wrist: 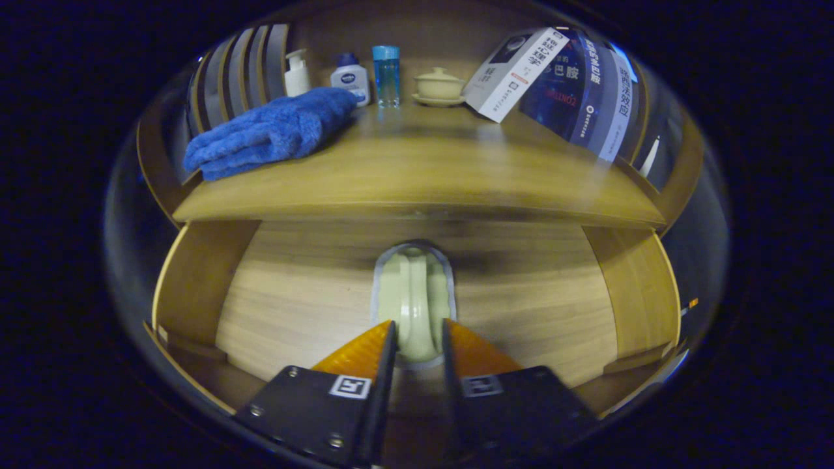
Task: Pull open the drawer, take out the items inside it, and place them on the countertop above the cabinet.
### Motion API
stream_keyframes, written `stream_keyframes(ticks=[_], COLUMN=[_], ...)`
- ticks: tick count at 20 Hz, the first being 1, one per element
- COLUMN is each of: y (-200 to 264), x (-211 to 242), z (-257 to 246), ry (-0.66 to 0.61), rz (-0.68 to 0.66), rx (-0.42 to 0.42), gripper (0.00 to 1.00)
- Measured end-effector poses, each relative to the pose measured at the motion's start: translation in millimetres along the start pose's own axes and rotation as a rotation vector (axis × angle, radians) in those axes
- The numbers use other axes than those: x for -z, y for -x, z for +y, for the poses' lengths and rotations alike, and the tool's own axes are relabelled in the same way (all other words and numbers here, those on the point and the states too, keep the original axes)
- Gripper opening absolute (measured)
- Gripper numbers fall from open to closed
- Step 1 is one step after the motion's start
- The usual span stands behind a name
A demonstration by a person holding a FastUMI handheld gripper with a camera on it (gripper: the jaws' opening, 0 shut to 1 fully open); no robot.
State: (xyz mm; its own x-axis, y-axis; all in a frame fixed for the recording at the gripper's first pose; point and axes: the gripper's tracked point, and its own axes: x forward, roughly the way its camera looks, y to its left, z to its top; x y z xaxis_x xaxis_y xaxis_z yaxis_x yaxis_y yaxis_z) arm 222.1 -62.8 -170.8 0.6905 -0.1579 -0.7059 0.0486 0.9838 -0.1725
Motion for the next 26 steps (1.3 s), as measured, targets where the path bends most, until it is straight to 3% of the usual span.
stream_keyframes(ticks=[1,6,9,22,26], y=[-3,-1,10,103,147], x=[0,-10,-8,-22,-49], z=[7,15,31,38,31], ry=[0.003,-0.037,-0.034,-0.005,-0.039], rz=[-0.005,-0.081,-0.112,-0.336,-0.45], rx=[-0.024,-0.095,-0.161,-0.246,-0.261], gripper=[0.33,0.2,0.2,0.2,0.2])
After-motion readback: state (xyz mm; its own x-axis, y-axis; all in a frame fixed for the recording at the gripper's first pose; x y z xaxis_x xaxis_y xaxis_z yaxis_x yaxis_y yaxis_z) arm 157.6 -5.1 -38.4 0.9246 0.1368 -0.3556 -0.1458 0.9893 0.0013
